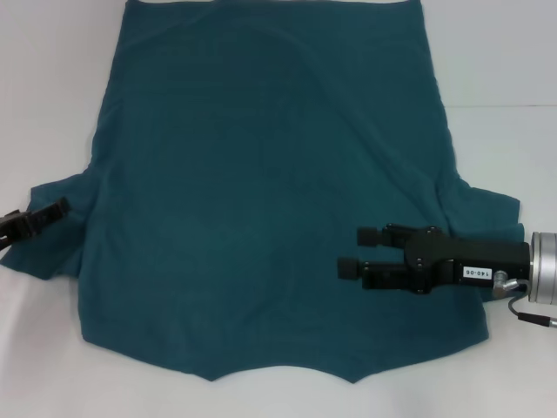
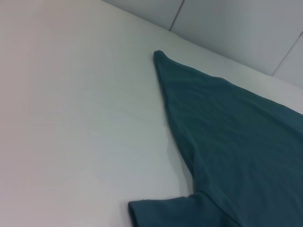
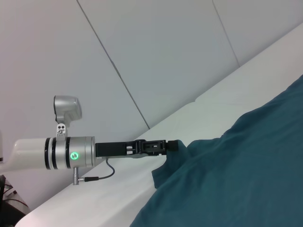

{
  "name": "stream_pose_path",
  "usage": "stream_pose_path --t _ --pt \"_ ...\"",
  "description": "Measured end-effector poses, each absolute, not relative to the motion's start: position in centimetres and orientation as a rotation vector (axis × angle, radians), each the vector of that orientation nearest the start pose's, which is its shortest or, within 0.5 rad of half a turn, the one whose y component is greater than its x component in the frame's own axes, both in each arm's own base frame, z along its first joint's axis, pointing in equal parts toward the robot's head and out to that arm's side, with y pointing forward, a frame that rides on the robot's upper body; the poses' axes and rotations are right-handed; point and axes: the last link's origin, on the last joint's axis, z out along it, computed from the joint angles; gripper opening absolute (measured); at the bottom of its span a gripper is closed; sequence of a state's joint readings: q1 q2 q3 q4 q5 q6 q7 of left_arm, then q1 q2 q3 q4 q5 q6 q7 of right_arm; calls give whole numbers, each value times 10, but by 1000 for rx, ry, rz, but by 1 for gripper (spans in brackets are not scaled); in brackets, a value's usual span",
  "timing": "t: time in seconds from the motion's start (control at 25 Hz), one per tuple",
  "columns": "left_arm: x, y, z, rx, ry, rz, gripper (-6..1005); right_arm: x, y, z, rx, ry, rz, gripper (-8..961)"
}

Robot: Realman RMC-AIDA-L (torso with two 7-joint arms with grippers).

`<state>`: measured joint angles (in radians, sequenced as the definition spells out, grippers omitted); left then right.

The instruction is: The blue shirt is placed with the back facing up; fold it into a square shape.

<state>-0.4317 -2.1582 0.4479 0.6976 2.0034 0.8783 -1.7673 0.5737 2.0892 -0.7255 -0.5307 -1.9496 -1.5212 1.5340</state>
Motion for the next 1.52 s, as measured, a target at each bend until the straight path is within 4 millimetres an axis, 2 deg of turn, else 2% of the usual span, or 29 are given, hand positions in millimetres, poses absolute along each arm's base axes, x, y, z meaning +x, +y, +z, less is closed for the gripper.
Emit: stream_pose_path --t 0.2,0.84,1.08,1.24,1.4,1.52 --pt "-372 349 34 -1723 -1325 -559 919 249 330 -28 -2724 933 822 924" --pt "-373 349 35 -1717 -1333 -560 578 248 331 -28 -2727 925 822 924" --pt "-373 349 35 -1715 -1334 -561 336 249 330 -28 -2722 926 826 924" --pt "-374 349 36 -1711 -1333 -557 140 249 330 -28 -2717 928 835 925" --pt "-377 350 40 -1693 -1325 -540 -1 249 329 -29 -2719 937 841 925" --pt "-378 352 43 -1690 -1309 -524 1 249 329 -30 -2719 939 843 925"
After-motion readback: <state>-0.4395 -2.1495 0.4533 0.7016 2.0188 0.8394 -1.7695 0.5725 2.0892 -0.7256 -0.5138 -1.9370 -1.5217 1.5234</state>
